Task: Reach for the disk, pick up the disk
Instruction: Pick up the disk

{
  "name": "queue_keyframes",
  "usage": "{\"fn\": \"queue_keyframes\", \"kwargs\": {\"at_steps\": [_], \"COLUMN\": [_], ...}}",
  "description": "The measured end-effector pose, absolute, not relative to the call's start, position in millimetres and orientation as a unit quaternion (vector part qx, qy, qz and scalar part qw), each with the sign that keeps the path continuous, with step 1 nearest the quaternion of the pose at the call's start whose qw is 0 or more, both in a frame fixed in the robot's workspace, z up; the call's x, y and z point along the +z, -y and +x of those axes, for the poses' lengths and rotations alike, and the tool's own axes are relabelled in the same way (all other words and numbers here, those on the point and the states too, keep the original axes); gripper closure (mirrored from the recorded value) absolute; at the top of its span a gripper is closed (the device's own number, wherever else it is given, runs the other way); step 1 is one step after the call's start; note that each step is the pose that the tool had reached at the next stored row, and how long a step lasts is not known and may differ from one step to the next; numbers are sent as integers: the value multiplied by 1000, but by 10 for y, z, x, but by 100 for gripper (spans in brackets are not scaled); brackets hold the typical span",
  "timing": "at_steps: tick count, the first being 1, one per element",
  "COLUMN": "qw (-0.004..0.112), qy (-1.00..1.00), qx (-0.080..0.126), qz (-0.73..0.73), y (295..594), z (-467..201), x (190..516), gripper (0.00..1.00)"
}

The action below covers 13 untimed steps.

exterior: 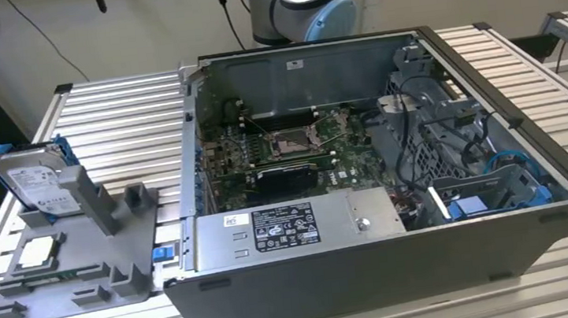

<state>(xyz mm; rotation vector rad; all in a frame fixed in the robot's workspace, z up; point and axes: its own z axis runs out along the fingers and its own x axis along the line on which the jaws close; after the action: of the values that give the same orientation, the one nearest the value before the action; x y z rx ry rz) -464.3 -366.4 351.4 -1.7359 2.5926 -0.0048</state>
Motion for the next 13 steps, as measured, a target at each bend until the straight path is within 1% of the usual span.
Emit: {"fn": "queue_keyframes", "kwargs": {"at_steps": [1,13], "qw": [12,12], "qy": [-828,-804], "qx": [-2,-2], "qz": [-561,-595], "y": [3664,3662], "z": [-4642,-4589], "x": [3510,3495], "gripper": [100,100]}}
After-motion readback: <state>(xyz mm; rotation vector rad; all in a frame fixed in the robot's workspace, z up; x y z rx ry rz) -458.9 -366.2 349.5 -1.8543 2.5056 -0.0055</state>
